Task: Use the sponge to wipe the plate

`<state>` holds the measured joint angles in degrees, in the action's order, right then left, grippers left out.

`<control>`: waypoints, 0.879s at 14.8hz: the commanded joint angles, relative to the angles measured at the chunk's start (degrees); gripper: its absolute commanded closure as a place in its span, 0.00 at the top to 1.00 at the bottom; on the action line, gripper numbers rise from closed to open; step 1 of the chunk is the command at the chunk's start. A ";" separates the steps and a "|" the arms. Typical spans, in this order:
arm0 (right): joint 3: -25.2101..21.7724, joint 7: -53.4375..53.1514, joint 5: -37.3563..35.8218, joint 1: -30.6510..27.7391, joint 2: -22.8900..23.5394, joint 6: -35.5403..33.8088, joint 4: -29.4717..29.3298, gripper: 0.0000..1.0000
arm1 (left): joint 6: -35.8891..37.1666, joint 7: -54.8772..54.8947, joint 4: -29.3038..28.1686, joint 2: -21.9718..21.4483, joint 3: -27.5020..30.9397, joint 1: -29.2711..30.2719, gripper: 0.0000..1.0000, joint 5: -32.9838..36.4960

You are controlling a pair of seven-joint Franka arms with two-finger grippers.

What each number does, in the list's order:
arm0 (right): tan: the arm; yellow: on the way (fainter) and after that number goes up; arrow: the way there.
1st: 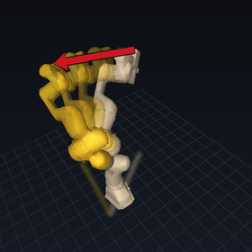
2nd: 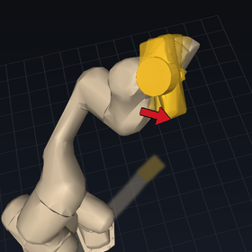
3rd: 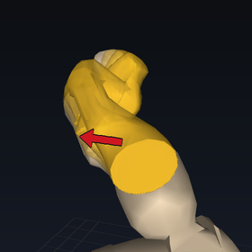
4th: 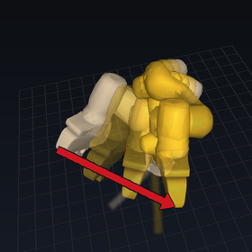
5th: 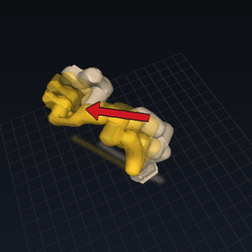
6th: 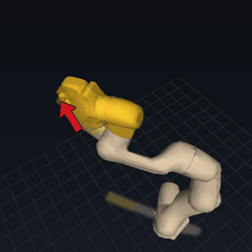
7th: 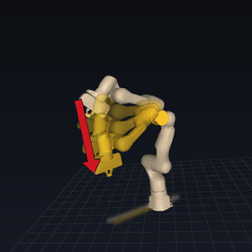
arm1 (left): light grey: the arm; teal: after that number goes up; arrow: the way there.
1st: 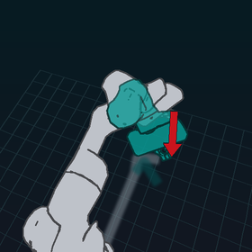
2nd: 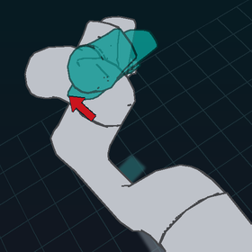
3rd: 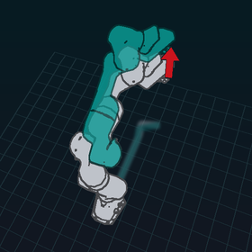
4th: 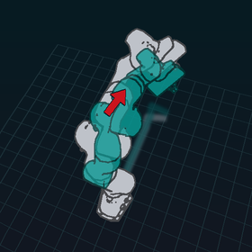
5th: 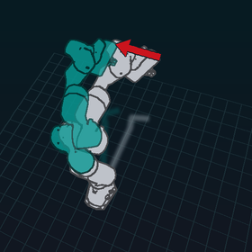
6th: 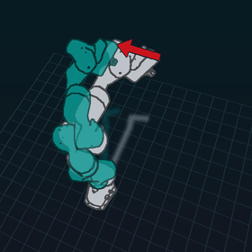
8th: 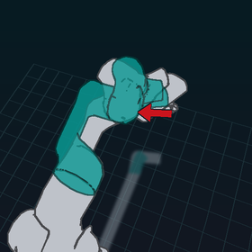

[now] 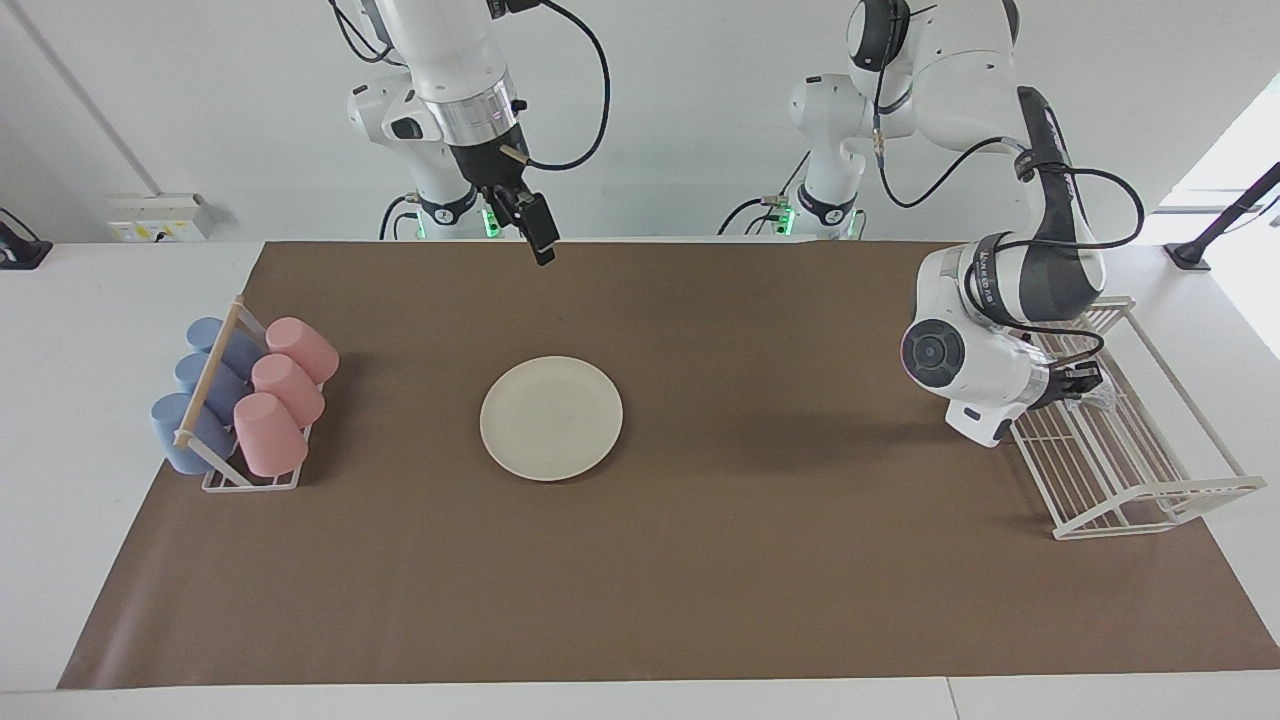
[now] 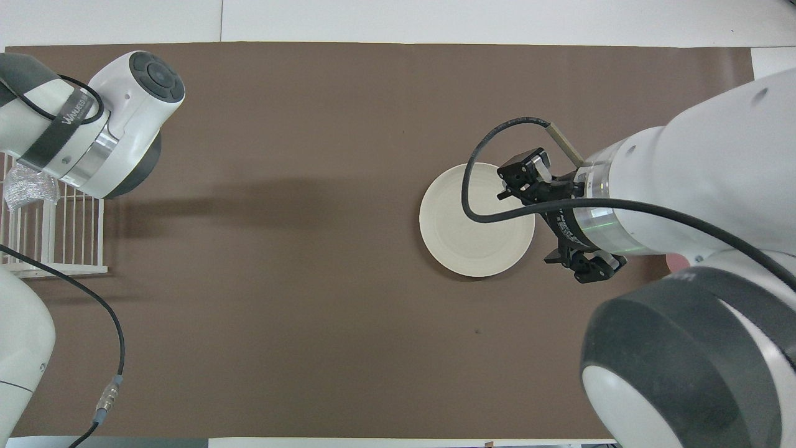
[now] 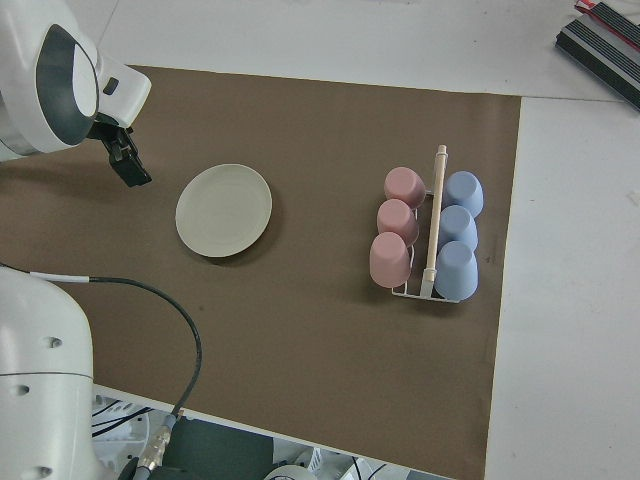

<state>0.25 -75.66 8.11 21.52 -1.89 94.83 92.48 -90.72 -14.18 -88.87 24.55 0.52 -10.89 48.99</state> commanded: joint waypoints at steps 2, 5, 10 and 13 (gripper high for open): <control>0.19 -1.41 0.68 -0.26 -0.92 1.15 0.95 1.00 | 6.04 0.29 7.63 -4.33 0.53 2.01 0.00 -21.68; 0.19 -4.66 0.68 0.80 -1.01 1.06 1.03 1.00 | 13.37 -0.76 13.11 -4.68 0.79 2.10 0.00 -39.17; 0.54 -15.45 0.68 0.98 -1.10 0.36 1.03 1.00 | 15.57 -2.08 7.77 -15.13 3.78 9.30 0.00 -73.11; 2.56 -25.47 0.50 1.06 -1.62 0.53 1.82 1.00 | 13.83 -1.12 -2.67 -20.13 3.78 11.32 0.00 -87.70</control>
<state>1.54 -95.13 8.16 22.41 -1.90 94.94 92.50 -74.83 -16.32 -82.01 9.08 4.58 -0.42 -30.93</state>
